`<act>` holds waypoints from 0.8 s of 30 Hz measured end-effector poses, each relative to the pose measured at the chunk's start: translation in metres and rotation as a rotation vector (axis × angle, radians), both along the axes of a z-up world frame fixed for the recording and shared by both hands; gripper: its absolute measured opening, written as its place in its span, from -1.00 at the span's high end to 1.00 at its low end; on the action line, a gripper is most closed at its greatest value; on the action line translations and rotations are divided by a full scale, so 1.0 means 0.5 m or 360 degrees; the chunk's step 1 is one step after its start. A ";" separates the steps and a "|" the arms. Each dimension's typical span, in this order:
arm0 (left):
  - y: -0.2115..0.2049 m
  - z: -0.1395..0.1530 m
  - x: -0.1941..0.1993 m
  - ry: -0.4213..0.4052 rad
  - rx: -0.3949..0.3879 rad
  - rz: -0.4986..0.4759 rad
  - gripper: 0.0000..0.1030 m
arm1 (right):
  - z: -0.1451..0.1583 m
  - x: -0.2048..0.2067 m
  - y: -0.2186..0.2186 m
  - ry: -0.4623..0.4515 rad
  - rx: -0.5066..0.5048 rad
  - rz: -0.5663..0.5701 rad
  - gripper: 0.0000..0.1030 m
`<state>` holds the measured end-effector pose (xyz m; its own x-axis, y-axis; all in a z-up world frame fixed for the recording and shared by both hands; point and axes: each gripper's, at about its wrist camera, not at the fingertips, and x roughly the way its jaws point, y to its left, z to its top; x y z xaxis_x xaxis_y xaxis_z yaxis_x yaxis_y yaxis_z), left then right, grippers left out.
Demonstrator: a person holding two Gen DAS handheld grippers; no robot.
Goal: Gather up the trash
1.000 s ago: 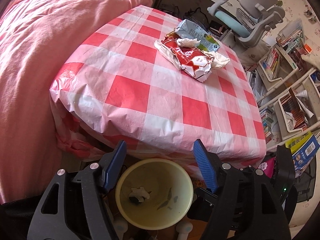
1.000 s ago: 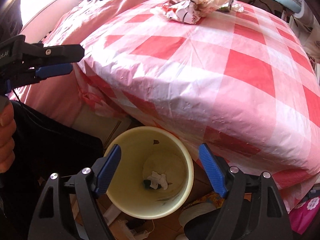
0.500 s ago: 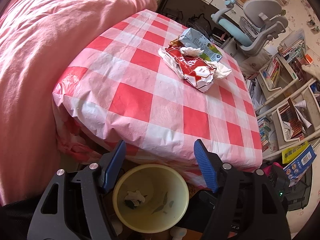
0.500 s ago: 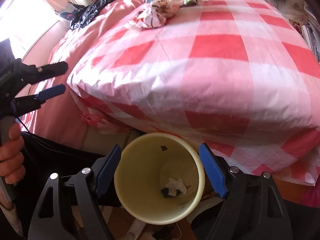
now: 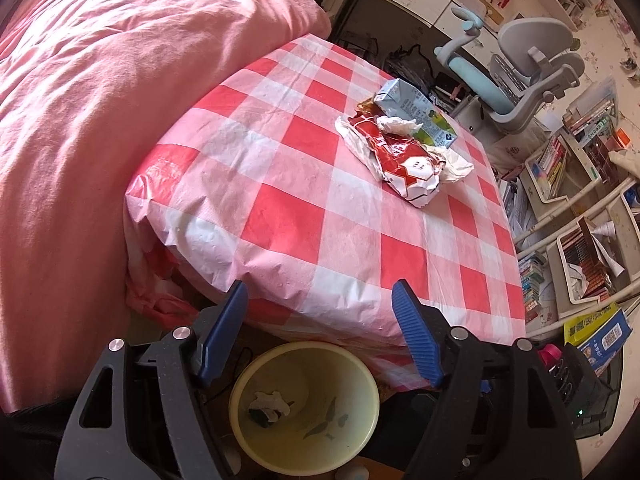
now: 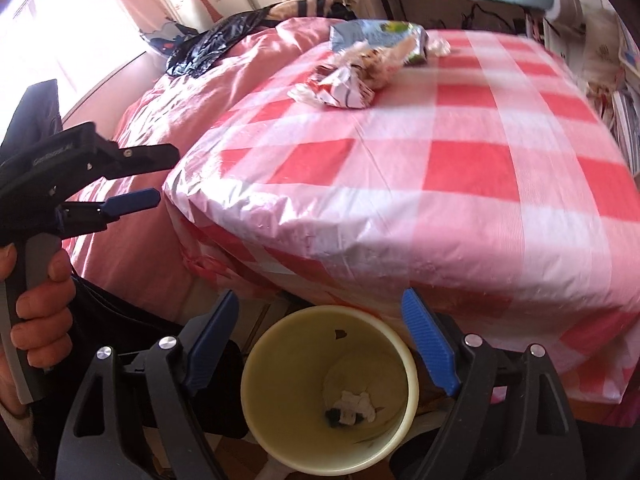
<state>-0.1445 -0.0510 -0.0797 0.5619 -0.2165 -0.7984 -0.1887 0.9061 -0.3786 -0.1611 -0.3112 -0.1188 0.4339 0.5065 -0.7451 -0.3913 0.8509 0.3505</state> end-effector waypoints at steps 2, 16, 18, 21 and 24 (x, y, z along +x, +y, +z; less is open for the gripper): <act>0.000 0.000 0.001 0.0001 -0.0019 0.0010 -0.39 | 0.002 -0.005 0.007 -0.0018 -0.0017 0.0015 -0.59; -0.024 0.006 0.008 -0.0031 -0.0010 -0.0042 -0.42 | 0.004 -0.010 0.007 -0.0073 -0.0053 0.0049 -0.62; -0.019 0.007 0.005 -0.0036 0.0003 -0.0035 -0.42 | 0.005 -0.011 0.010 -0.0089 -0.0067 0.0059 -0.63; -0.004 0.007 0.001 -0.0035 -0.0001 0.0013 -0.44 | 0.007 -0.011 0.011 -0.0090 -0.0060 0.0056 -0.63; 0.004 0.008 0.001 -0.0042 -0.0002 0.0044 -0.45 | 0.016 -0.008 0.020 -0.0105 -0.0029 0.0061 -0.63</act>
